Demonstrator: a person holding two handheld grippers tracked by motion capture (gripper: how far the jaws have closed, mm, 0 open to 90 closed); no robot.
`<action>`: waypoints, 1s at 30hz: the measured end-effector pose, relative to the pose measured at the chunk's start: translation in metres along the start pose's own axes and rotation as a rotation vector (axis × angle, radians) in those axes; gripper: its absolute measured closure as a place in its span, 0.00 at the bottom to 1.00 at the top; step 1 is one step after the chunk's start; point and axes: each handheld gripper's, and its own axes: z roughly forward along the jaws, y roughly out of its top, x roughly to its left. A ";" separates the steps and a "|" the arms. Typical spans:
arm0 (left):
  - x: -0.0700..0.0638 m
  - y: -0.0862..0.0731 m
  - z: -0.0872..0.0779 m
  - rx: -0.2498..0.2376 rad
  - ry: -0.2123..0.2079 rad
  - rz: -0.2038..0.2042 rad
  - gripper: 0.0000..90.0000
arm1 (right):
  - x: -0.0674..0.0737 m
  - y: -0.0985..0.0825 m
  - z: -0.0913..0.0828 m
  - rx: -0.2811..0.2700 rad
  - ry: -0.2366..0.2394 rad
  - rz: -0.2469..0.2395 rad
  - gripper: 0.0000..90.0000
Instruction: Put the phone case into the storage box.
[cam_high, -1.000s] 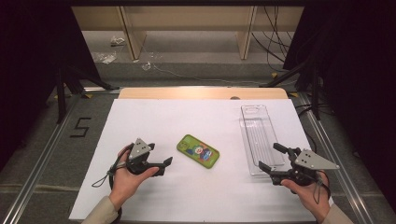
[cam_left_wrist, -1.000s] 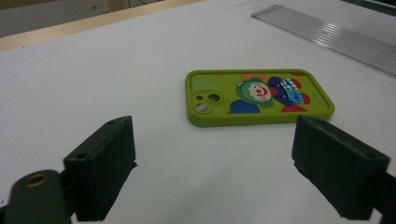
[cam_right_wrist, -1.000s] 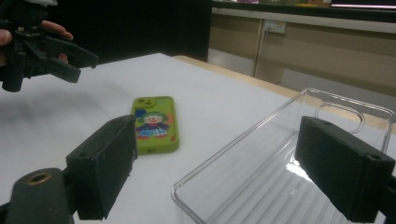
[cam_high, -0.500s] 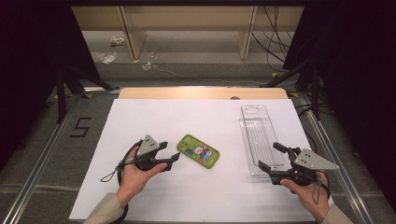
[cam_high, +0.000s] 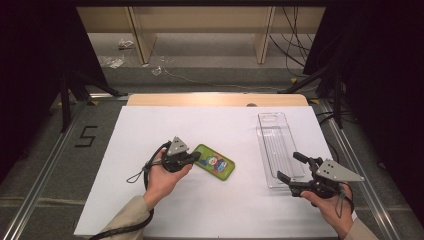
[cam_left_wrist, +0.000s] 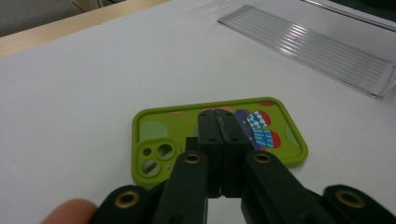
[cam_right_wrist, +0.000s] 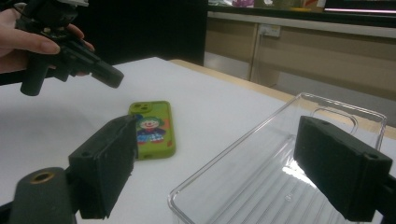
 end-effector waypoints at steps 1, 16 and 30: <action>-0.001 0.002 0.003 0.008 0.002 0.000 0.99 | 0.000 0.000 0.000 -0.001 0.001 0.001 0.17; -0.015 0.025 0.052 0.082 -0.019 -0.017 0.99 | -0.001 0.000 0.000 0.000 -0.001 0.006 0.17; -0.021 0.040 0.091 0.140 -0.011 -0.042 0.99 | -0.001 0.000 -0.001 -0.006 -0.005 0.006 0.17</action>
